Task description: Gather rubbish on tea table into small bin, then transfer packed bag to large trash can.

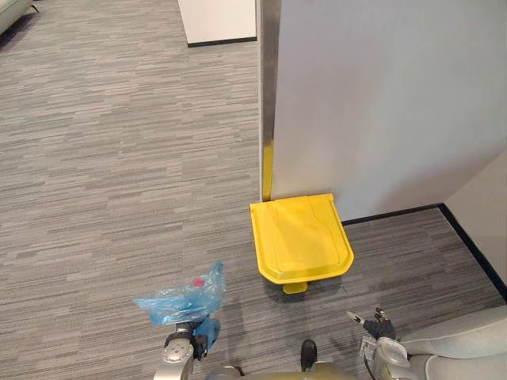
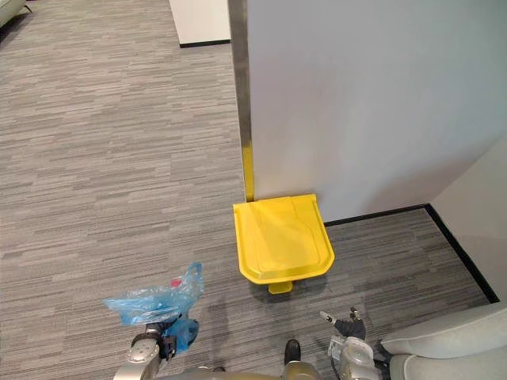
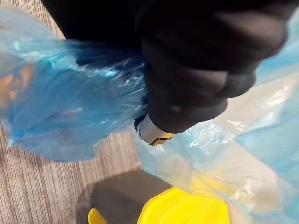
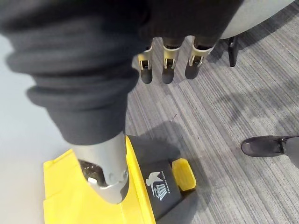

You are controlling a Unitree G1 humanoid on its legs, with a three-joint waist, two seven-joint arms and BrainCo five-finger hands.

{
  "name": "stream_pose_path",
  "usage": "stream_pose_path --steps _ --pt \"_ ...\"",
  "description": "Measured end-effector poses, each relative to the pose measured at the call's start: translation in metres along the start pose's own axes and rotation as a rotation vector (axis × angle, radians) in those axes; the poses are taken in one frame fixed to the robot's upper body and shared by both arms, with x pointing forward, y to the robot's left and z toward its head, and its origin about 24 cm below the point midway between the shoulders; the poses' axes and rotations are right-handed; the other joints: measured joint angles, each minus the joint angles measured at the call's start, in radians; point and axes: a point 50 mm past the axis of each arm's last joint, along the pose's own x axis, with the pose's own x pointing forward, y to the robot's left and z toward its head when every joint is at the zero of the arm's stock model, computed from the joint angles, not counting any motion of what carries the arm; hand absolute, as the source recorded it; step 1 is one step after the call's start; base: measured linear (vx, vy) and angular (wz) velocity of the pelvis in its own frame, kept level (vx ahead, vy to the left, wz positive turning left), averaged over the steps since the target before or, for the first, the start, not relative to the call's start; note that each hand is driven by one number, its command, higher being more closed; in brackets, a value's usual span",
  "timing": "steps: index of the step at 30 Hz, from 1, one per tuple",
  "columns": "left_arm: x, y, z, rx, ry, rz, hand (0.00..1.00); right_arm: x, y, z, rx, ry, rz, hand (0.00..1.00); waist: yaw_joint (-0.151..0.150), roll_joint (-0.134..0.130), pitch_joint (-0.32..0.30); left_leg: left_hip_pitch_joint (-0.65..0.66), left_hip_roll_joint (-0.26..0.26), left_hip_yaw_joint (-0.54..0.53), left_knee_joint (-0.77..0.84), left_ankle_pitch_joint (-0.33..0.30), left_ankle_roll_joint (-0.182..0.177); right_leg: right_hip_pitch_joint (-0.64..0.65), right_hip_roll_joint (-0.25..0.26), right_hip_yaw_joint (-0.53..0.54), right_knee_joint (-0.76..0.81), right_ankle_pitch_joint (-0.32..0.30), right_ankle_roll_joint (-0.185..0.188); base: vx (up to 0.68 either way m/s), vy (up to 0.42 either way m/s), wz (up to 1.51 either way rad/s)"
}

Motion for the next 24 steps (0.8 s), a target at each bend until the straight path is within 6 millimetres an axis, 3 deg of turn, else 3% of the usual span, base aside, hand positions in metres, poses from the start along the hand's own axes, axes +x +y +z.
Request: stream_pose_path --steps 1,3,5,7,8,9,12,13,14,15,17,20,22,24 --pt "0.0 0.0 0.0 0.0 -0.001 0.001 1.0 0.001 0.002 0.004 0.002 -0.011 0.004 0.0 0.0 -0.006 0.005 -0.014 0.002 0.005 0.027 -0.019 0.002 -0.035 -0.001 0.013 0.059 -0.028 0.0 -0.14 0.002 -0.34" --pt "0.0 0.001 0.0 0.002 0.001 0.0 1.0 0.002 0.003 0.008 0.006 -0.02 0.006 0.0 -0.002 -0.031 0.027 -0.04 -0.007 0.014 0.126 -0.09 0.01 -0.124 -0.03 0.043 0.283 -0.142 0.011 -0.15 0.024 -0.22" --pt "0.0 0.0 -0.001 0.003 0.001 -0.002 1.0 -0.001 -0.004 -0.004 0.008 0.011 -0.013 0.0 -0.009 -0.047 0.034 -0.043 -0.017 -0.007 0.205 -0.151 0.026 -0.148 -0.065 0.049 0.411 -0.213 0.025 -0.05 0.023 0.14" --pt "0.001 0.001 0.002 0.0 -0.009 0.0 1.0 -0.003 -0.007 -0.009 0.027 0.024 -0.025 0.0 -0.018 -0.042 0.053 -0.033 -0.01 -0.034 0.267 -0.192 0.048 -0.198 -0.09 0.035 0.579 -0.21 0.021 0.03 0.033 0.2" --pt "0.001 0.0 0.003 0.0 -0.012 -0.001 1.0 -0.004 -0.006 -0.009 0.043 0.022 -0.027 0.0 -0.022 -0.026 0.077 -0.024 0.005 -0.037 0.305 -0.211 0.054 -0.248 -0.081 0.019 0.663 -0.229 0.022 0.07 0.02 0.06" --pt "0.001 -0.002 0.005 -0.005 -0.016 -0.006 1.0 -0.005 -0.004 -0.007 0.07 0.008 -0.027 0.0 -0.023 -0.01 0.094 -0.022 0.041 -0.042 0.372 -0.261 0.052 -0.303 -0.063 0.005 0.645 -0.249 0.017 0.08 -0.002 0.05" --pt "0.007 0.001 0.018 0.008 -0.053 -0.001 1.0 -0.006 -0.002 -0.001 0.095 -0.022 -0.022 0.0 -0.024 -0.023 0.112 -0.021 0.072 -0.055 0.453 -0.321 0.038 -0.372 -0.064 -0.042 0.451 -0.21 0.042 0.17 -0.099 0.23" --pt "0.012 -0.002 0.03 0.005 -0.085 -0.007 1.0 -0.006 -0.005 0.003 0.103 -0.039 -0.03 0.0 -0.023 -0.025 0.131 -0.004 0.092 -0.077 0.501 -0.369 0.007 -0.332 -0.061 -0.096 0.397 -0.208 0.039 0.26 -0.198 0.29" --pt "0.012 -0.003 0.032 0.004 -0.091 -0.009 1.0 -0.006 -0.005 0.003 0.106 -0.041 -0.033 0.0 -0.022 -0.03 0.129 -0.001 0.094 -0.08 0.509 -0.373 -0.008 -0.322 -0.059 -0.095 0.382 -0.188 0.035 0.41 -0.217 0.42" --pt "0.018 -0.015 0.056 0.005 -0.164 -0.045 1.0 -0.004 -0.013 0.014 0.163 -0.082 -0.067 0.0 -0.024 0.007 0.171 0.01 0.119 -0.122 0.524 -0.385 -0.035 -0.314 -0.04 -0.112 0.432 -0.171 0.061 0.44 -0.189 0.41" --pt "0.019 -0.018 0.068 0.006 -0.209 -0.052 1.0 -0.008 -0.027 0.002 0.225 -0.053 -0.12 0.0 -0.023 0.006 0.174 0.061 0.117 -0.142 0.488 -0.357 -0.035 -0.311 -0.06 -0.117 0.538 -0.236 0.045 0.37 -0.178 0.44" --pt "0.019 -0.018 0.07 0.002 -0.225 -0.052 1.0 -0.016 -0.046 -0.013 0.281 -0.026 -0.184 0.0 -0.025 0.001 0.156 0.102 0.108 -0.172 0.431 -0.329 0.006 -0.309 -0.068 -0.113 0.604 -0.281 0.01 0.22 -0.16 0.35" --pt "0.019 -0.018 0.07 0.004 -0.226 -0.057 1.0 -0.017 -0.05 -0.017 0.349 -0.016 -0.212 0.0 -0.025 0.016 0.145 0.105 0.13 -0.176 0.382 -0.301 -0.001 -0.306 -0.05 -0.13 0.585 -0.289 0.009 0.17 -0.136 0.19" --pt "0.019 -0.018 0.071 0.004 -0.228 -0.068 1.0 -0.019 -0.045 -0.02 0.366 -0.003 -0.205 0.0 -0.03 0.016 0.137 0.109 0.146 -0.177 0.347 -0.27 -0.033 -0.291 -0.044 -0.156 0.565 -0.29 0.011 0.15 -0.101 0.26"
